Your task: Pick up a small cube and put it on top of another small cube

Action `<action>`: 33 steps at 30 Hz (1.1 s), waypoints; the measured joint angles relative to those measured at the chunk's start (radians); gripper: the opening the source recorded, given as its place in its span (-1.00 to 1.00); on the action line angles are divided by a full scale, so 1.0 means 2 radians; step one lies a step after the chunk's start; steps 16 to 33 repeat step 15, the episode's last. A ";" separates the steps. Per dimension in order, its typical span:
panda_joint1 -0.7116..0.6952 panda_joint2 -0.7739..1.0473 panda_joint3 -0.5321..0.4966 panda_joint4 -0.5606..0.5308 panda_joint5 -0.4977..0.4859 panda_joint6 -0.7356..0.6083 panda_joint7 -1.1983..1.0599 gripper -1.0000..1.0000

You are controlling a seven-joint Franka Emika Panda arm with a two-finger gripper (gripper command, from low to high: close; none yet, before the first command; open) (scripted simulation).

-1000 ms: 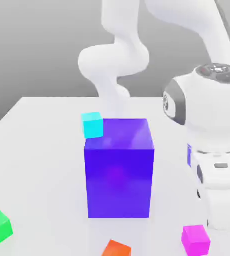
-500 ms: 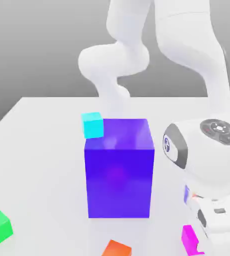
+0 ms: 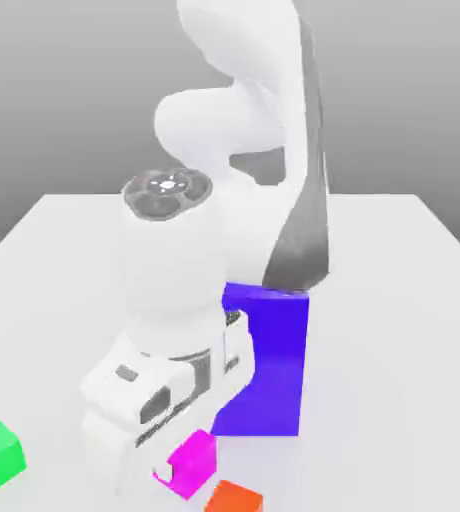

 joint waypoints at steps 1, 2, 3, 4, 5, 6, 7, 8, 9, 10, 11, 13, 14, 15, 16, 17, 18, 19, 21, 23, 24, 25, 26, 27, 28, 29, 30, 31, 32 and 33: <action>-0.011 -0.001 -0.013 0.001 0.005 -0.004 0.012 -1.00; -0.021 -0.001 -0.026 0.003 0.009 -0.008 0.024 -1.00; -0.032 -0.001 -0.039 0.005 0.014 -0.012 0.036 -1.00; -0.042 -0.001 -0.052 0.006 0.018 -0.016 0.048 -1.00; -0.053 -0.001 -0.066 0.008 0.023 -0.021 0.061 -1.00; -0.063 -0.001 -0.079 0.009 0.027 -0.025 0.073 -1.00; -0.074 0.002 -0.087 0.011 0.035 -0.025 0.080 -1.00; -0.084 0.013 -0.085 0.013 0.048 -0.019 0.077 -1.00; -0.094 0.028 -0.076 0.015 0.064 -0.009 0.069 -1.00; -0.104 0.045 -0.065 0.017 0.082 0.002 0.058 -1.00; -0.116 0.062 -0.051 0.020 0.100 0.015 0.046 -1.00; -0.125 0.073 -0.042 0.021 0.112 0.024 0.038 1.00; -0.125 0.073 -0.042 0.021 0.112 0.024 0.038 1.00; -0.125 0.073 -0.042 0.021 0.112 0.024 0.038 1.00; -0.125 0.073 -0.042 0.021 0.112 0.024 0.038 1.00; -0.125 0.073 -0.042 0.021 0.112 0.024 0.038 1.00; -0.125 0.073 -0.042 0.021 0.112 0.024 0.038 1.00; -0.125 0.073 -0.042 0.021 0.112 0.024 0.038 1.00; -0.125 0.073 -0.042 0.021 0.112 0.024 0.038 1.00; -0.125 0.073 -0.042 0.021 0.112 0.024 0.038 1.00; -0.125 0.073 -0.042 0.021 0.112 0.024 0.038 1.00; -0.125 0.073 -0.042 0.021 0.112 0.024 0.038 1.00; -0.125 0.073 -0.042 0.021 0.112 0.024 0.038 1.00; -0.125 0.073 -0.042 0.021 0.112 0.024 0.038 1.00; -0.125 0.073 -0.042 0.021 0.112 0.024 0.038 1.00; -0.125 0.073 -0.042 0.021 0.112 0.024 0.038 1.00; -0.125 0.073 -0.042 0.021 0.112 0.024 0.038 1.00; -0.125 0.073 -0.042 0.021 0.112 0.024 0.038 1.00; -0.125 0.073 -0.042 0.021 0.112 0.024 0.038 1.00; -0.125 0.073 -0.042 0.021 0.112 0.024 0.038 1.00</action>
